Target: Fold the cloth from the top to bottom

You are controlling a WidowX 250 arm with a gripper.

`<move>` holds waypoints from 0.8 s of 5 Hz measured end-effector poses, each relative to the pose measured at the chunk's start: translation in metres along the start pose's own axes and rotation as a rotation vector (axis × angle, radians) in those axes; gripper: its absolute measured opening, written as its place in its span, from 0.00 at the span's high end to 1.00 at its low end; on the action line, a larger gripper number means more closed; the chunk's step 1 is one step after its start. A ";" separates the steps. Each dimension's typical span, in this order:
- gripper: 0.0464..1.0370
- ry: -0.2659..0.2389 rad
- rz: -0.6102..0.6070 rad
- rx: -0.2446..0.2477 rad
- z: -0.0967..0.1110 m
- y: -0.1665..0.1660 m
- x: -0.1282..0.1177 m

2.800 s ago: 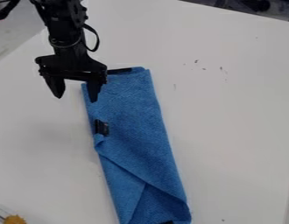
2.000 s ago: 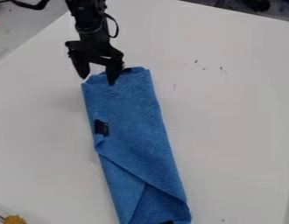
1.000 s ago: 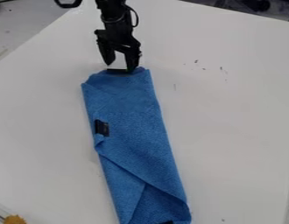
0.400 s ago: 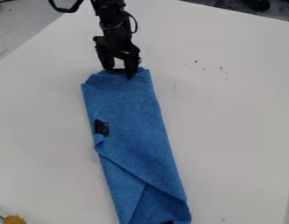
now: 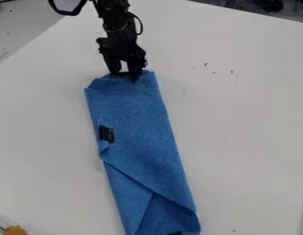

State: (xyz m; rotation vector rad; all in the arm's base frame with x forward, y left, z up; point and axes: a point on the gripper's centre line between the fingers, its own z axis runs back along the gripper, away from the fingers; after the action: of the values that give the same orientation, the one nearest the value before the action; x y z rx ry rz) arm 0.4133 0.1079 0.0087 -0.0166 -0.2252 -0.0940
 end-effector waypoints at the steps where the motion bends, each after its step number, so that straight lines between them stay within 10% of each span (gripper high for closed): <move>1: 0.65 0.009 -0.005 0.004 0.001 0.001 -0.001; 4: 0.98 -0.011 -0.151 0.125 0.049 -0.021 0.010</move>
State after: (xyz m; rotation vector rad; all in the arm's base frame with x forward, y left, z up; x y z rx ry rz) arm 0.4097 0.0878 0.0589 0.1243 -0.2433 -0.2303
